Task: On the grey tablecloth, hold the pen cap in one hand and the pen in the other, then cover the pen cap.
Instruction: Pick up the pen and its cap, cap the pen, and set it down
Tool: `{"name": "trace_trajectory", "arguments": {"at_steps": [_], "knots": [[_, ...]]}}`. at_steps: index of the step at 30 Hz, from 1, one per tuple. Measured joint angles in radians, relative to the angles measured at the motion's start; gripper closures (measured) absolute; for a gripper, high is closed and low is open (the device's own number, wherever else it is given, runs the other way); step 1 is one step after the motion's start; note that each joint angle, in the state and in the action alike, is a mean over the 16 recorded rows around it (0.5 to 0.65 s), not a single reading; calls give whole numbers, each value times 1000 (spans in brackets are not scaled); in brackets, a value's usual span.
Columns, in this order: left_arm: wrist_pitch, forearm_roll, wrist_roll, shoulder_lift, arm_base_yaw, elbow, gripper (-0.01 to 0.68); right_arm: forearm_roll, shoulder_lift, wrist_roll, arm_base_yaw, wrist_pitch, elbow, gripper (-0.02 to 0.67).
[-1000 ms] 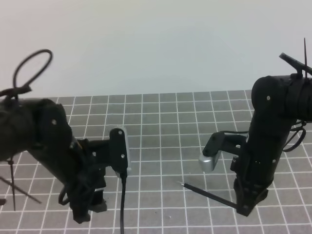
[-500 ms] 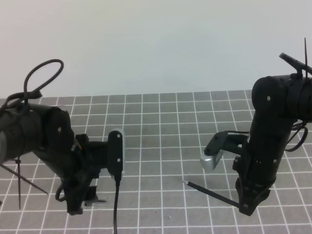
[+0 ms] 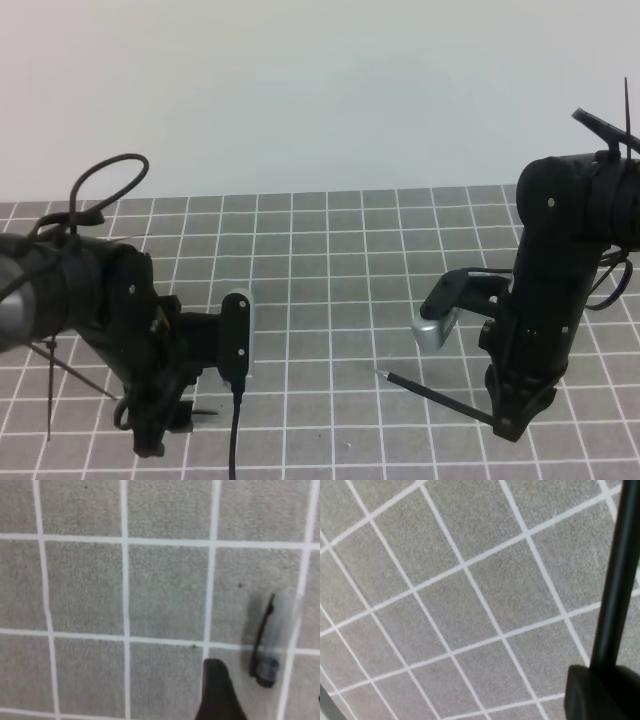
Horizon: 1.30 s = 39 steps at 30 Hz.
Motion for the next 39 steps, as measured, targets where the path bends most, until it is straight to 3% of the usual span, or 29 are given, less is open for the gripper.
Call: {"name": "trace_trajectory", "arguments": {"at_steps": [12, 29, 39], "knots": [[-14, 4, -2, 85, -1, 1, 300, -14, 0, 0, 0, -44, 0, 579], [-1, 49, 10, 65, 0, 5, 619, -17, -2, -3, 0, -39, 0, 579], [-13, 82, 25, -132, -1, 6, 652, 5, -2, -3, 0, 7, 0, 579]]}}
